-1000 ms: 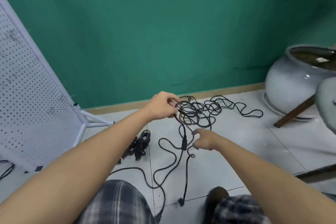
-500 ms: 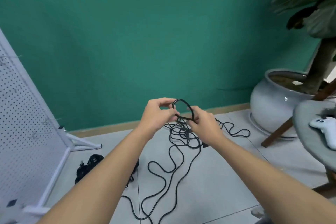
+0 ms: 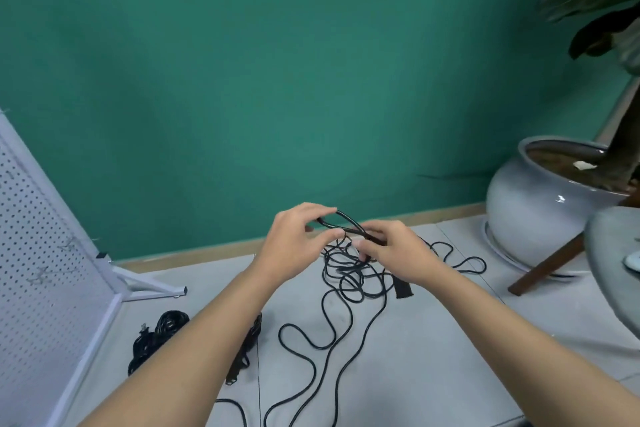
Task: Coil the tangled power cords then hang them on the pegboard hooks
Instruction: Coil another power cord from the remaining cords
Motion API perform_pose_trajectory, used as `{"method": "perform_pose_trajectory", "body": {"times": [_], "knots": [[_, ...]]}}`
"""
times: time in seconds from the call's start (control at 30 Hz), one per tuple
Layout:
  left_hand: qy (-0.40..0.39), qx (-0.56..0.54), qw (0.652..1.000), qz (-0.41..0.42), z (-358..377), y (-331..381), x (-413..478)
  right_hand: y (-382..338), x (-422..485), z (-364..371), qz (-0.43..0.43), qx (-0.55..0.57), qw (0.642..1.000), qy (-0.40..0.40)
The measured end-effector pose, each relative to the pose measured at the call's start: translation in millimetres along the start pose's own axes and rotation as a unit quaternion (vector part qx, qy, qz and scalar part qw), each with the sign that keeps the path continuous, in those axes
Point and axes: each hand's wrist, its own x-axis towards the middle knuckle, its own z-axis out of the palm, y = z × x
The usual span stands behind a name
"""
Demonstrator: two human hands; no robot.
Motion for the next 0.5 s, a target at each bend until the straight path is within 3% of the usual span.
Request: {"method": "perform_pose_trajectory", "body": {"times": [0.17, 0.4, 0.5], "knots": [[-0.017, -0.097, 0.992, -0.084, -1.3, -9.4, 11.4, 9.8, 2.1, -2.2, 0.068, 0.109, 0.992, -0.005], [-0.026, -0.117, 0.988, -0.095, -1.2, -22.9, 19.0, 9.7, 14.1, 9.2, 0.072, 0.22, 0.968, -0.096], [-0.047, -0.143, 0.984, -0.092, 0.7, -23.7, 18.9, 11.5, 17.2, 10.8, 0.057, 0.216, 0.969, -0.103]]}}
